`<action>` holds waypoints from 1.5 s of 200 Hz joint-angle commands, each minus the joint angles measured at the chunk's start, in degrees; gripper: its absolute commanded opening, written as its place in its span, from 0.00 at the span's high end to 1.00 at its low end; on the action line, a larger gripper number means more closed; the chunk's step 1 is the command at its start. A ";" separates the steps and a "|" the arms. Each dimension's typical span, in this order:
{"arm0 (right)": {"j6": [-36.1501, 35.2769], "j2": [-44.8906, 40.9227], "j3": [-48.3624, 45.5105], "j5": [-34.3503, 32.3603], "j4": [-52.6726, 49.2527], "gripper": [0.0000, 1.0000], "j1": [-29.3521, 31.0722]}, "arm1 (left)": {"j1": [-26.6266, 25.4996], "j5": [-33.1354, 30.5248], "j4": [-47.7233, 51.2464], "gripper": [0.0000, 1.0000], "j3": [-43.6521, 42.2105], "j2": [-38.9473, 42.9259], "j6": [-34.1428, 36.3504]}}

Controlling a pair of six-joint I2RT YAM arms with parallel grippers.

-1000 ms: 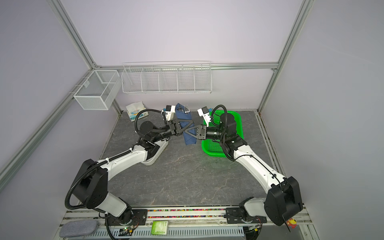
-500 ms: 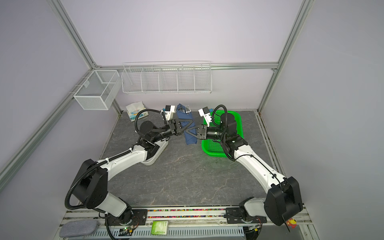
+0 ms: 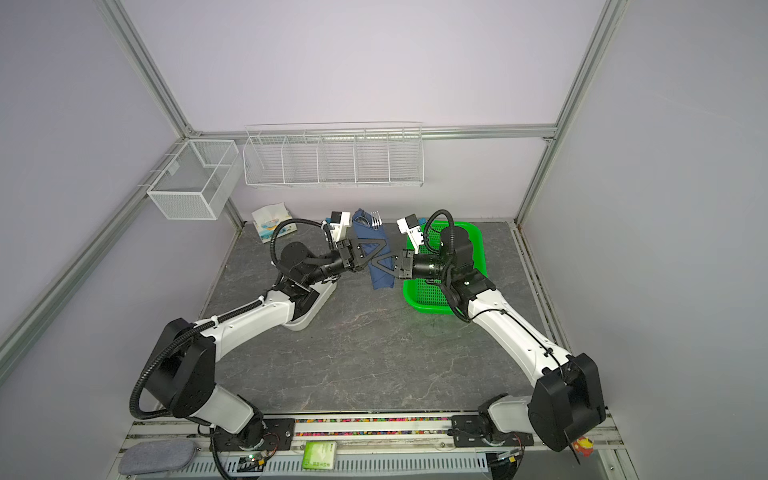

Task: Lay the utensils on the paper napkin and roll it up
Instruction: 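Hold the napkin bundle upright with both grippers near the basket, then open the right gripper to the basket rim while the left carries the bundle over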

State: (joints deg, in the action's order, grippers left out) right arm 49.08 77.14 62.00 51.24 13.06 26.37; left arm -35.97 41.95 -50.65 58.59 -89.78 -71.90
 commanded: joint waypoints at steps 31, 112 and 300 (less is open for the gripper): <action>-4.46 -2.93 -0.47 -1.37 -3.51 0.77 -0.65 | -0.15 0.60 -0.41 1.00 0.39 1.54 -0.22; -8.41 -6.61 -1.59 -5.65 -11.48 0.51 -2.56 | -0.16 0.19 1.11 1.00 0.61 0.94 0.22; -31.63 1.45 -0.21 -41.35 -50.11 0.42 -39.68 | -4.24 0.60 8.12 1.00 5.22 -10.05 2.65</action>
State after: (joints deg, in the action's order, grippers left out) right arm 23.55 74.00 60.07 8.05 -34.72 -12.21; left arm -39.42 41.32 -39.03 60.97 -99.11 -68.45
